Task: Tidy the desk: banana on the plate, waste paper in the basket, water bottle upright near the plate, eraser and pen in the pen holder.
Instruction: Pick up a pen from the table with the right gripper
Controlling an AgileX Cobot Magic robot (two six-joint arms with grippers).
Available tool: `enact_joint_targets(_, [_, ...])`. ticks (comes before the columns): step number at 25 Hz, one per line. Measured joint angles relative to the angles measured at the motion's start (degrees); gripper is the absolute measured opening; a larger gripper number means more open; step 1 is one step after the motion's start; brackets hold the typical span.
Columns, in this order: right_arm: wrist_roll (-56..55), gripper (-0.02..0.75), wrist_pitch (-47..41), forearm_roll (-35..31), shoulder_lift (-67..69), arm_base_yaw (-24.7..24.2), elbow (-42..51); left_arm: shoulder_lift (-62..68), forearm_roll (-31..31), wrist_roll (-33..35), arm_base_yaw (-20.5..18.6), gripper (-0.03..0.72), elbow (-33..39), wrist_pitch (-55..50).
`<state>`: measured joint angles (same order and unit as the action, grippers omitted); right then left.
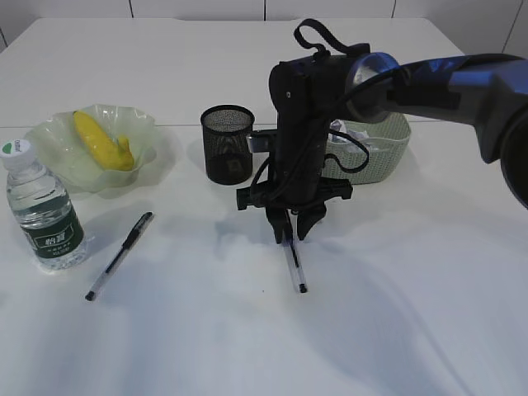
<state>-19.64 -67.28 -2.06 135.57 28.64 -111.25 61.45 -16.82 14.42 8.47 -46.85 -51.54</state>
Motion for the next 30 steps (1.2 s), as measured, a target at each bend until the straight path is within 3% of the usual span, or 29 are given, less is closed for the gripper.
enact_joint_targets(30, [-1.0,0.272,1.1,0.6,0.7,0.0,-0.1,0.0,0.0,0.0,0.0,0.363,0.0,0.0])
